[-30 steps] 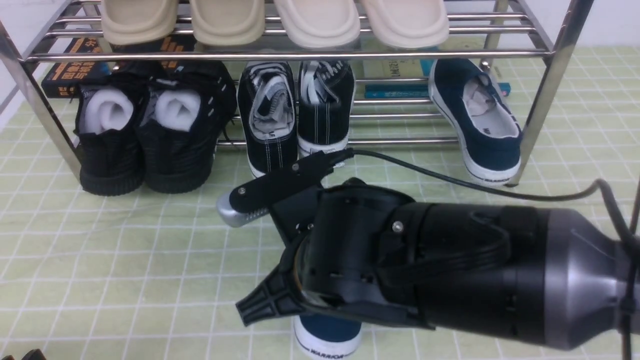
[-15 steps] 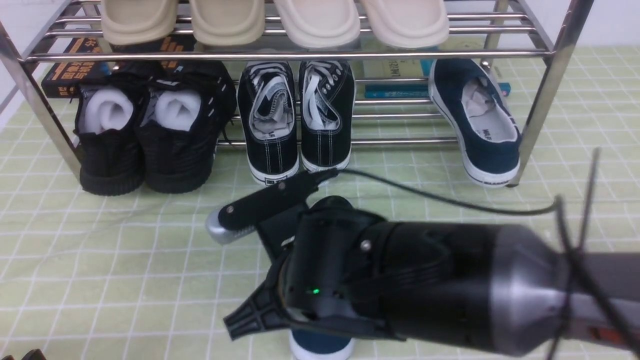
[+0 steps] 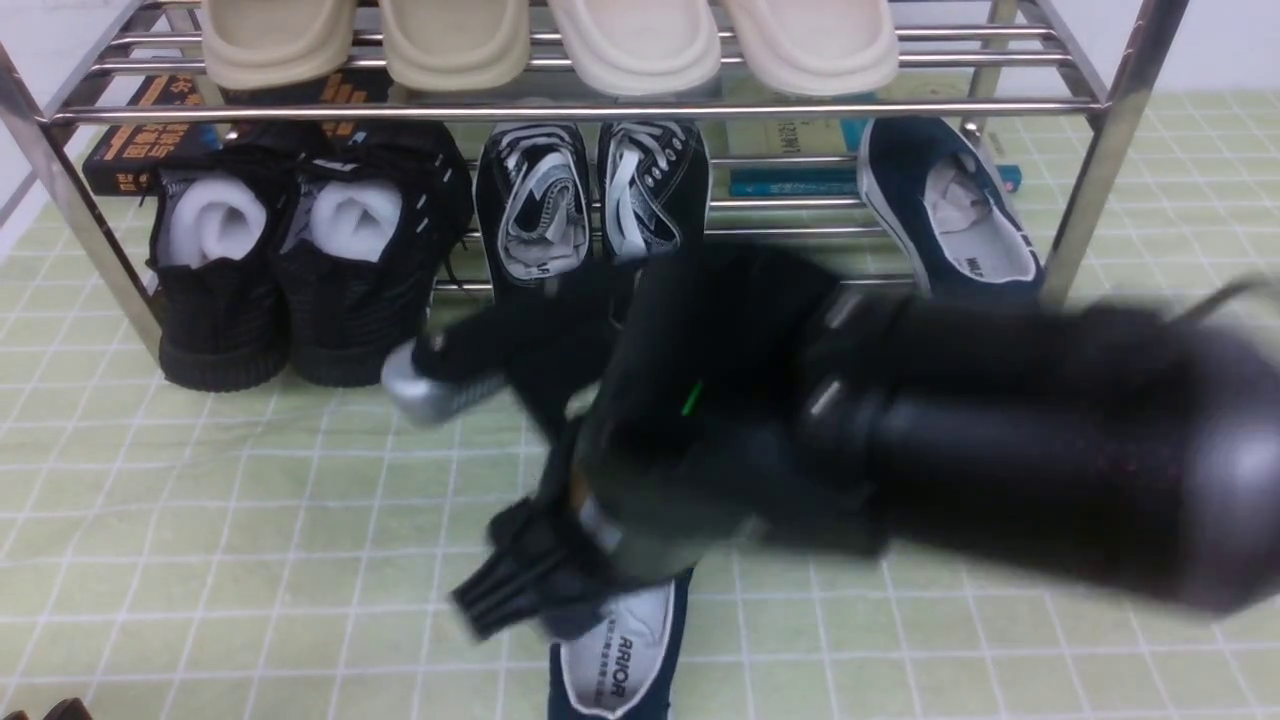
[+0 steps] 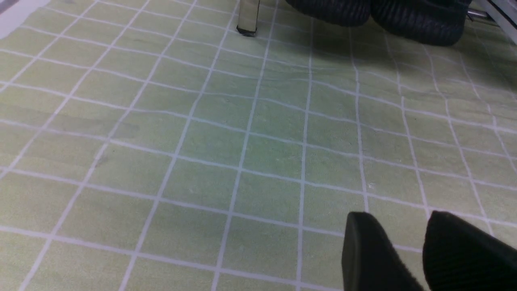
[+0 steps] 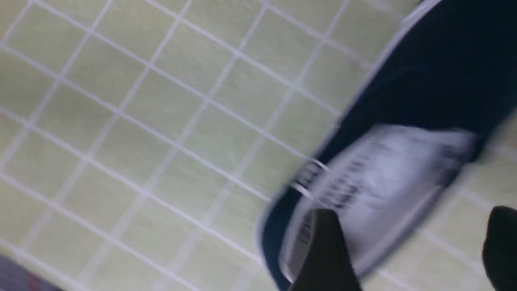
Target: Take the shoes off the shelf with your hand from the green coffee tablecloth.
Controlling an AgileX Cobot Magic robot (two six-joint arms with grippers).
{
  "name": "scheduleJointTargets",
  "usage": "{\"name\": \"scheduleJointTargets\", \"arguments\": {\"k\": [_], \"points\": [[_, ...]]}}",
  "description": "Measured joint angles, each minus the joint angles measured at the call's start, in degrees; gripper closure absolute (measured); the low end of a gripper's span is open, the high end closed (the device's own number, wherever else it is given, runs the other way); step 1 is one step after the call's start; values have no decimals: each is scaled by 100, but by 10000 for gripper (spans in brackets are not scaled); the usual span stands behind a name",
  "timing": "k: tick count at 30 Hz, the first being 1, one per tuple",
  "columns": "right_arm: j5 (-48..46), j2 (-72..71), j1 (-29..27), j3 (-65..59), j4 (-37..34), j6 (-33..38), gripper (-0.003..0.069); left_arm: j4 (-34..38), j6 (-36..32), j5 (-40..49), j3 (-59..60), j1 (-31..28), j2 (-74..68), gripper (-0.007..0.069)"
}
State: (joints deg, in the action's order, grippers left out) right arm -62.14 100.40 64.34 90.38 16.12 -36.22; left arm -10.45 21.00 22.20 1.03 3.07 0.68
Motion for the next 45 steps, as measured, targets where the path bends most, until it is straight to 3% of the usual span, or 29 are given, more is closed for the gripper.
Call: {"name": "scheduleJointTargets", "arguments": {"k": [2,3,7,10,15,19,22,24,26,31,37,39,40,41,43,45], "points": [[-529,-130,-135,306,-20,579,226,0,0,0,0,0,0,383],[-691,-233,-365,480,-63,995,310,0,0,0,0,0,0,383],[-834,-311,-1255,558,-301,1528,598,0,0,0,0,0,0,383],[-848,-218,-2073,558,-436,1600,671,0,0,0,0,0,0,383],[-850,44,-3034,558,-442,1992,656,0,0,0,0,0,0,383],[-554,264,-3415,558,-463,2397,576,0,0,0,0,0,0,383],[-19,498,-3679,558,-356,2508,399,0,0,0,0,0,0,383],[140,556,-3738,558,-301,2513,351,0,0,0,0,0,0,383],[532,725,-3872,558,-119,2524,247,0,0,0,0,0,0,383],[1039,1090,-3962,558,85,2524,174,0,0,0,0,0,0,383],[1369,1482,-3967,553,513,2195,242,0,0,0,0,0,0,383],[1396,1524,-3967,553,726,1933,363,0,0,0,0,0,0,383],[1396,1524,-3967,553,736,1933,363,0,0,0,0,0,0,383],[1327,1524,-3967,553,785,1874,476,0,0,0,0,0,0,383],[1184,1468,-3933,553,774,1849,595,0,0,0,0,0,0,383],[870,1359,-3874,553,760,1832,643,0,0,0,0,0,0,383]]}}
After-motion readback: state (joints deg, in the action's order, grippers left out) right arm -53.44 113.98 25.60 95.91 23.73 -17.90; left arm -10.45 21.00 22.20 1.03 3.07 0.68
